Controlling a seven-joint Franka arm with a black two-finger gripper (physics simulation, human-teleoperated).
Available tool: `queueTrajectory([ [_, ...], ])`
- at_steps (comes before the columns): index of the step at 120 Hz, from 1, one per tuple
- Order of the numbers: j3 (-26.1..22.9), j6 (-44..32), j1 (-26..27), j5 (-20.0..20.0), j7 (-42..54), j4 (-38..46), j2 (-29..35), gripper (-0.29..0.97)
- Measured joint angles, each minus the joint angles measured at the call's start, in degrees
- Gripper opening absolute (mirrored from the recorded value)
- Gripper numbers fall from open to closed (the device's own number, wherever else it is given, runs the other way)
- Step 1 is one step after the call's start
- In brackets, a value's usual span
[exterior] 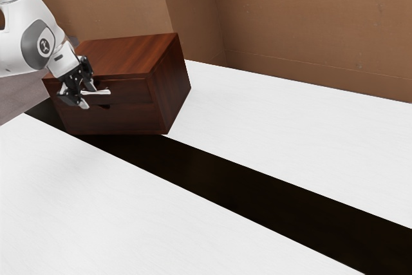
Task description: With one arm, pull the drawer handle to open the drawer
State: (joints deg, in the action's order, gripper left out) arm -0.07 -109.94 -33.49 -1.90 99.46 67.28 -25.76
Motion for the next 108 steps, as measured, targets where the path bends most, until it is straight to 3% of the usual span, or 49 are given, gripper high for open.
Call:
queueTrajectory([
  [36, 0.05, 0.14, 0.4, 0.05, -0.57, 3.53, 2.74, 0.27],
  [84, 0.02, 0.02, 0.31, 0.21, -1.59, 13.5, 9.64, 0.29],
  [108, 0.04, 0.04, 0.06, 0.3, -2.12, 19.16, 14.3, 0.24],
])
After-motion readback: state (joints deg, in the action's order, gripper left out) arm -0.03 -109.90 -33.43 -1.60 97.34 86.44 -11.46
